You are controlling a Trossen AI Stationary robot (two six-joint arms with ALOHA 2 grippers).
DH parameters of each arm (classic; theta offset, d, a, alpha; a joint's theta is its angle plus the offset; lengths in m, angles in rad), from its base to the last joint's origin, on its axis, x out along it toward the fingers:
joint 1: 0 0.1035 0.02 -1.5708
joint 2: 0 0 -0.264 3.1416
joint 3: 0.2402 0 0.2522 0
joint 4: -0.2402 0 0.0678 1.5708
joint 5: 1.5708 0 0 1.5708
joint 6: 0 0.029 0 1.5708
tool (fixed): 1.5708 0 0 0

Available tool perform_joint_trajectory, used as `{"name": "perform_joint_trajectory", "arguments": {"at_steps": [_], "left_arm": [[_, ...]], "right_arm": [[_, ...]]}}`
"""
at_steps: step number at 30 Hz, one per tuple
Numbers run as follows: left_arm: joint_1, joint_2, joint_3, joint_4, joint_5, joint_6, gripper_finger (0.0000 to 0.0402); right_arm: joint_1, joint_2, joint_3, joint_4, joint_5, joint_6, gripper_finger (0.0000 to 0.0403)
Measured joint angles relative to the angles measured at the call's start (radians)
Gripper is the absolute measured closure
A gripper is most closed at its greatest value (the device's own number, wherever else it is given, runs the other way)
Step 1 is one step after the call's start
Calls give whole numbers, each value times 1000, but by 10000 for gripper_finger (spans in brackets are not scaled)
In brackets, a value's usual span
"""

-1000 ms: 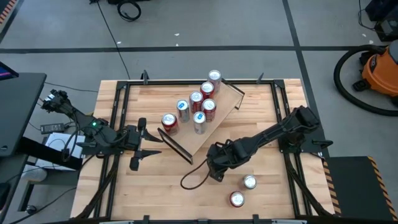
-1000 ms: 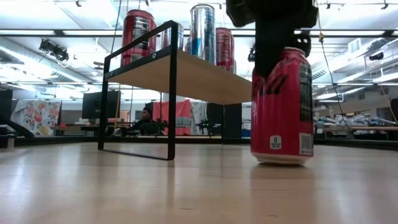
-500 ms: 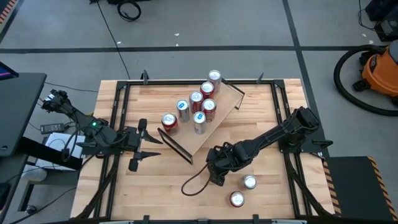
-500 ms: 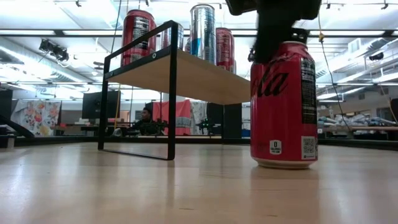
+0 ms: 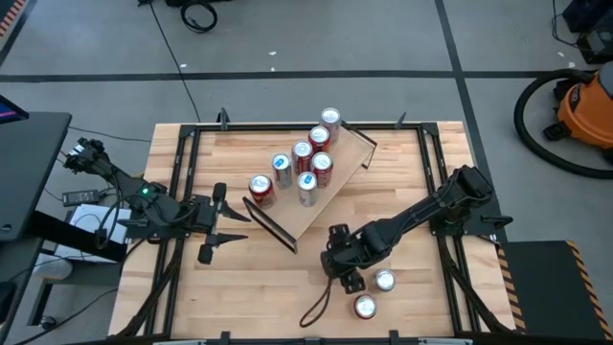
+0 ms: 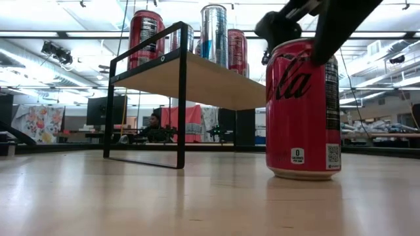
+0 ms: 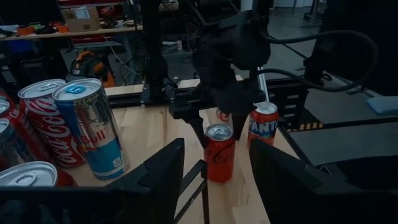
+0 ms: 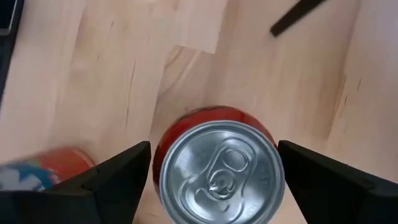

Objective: Place canned beverage on shelf
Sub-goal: Put the red and black soda can on the shelf aligned with the other red and black soda can

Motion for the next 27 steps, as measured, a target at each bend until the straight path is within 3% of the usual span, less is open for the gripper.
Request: {"name": "perform_joint_trajectory", "arguments": {"at_steps": [9,17,20,27], "left_arm": [[0,0,0,0,0,-11,209],[0,0,0,7,0,-11,209],[-8,0,2,47,8,1,209],[-87,0,8,75,30,228,209]], "right_arm": [[-2,0,0,0,0,-125,44],[-3,-2,0,1,8,13,98],[-3,-2,0,7,39,127,100],[-12,-1,5,45,66,409,91]]}}
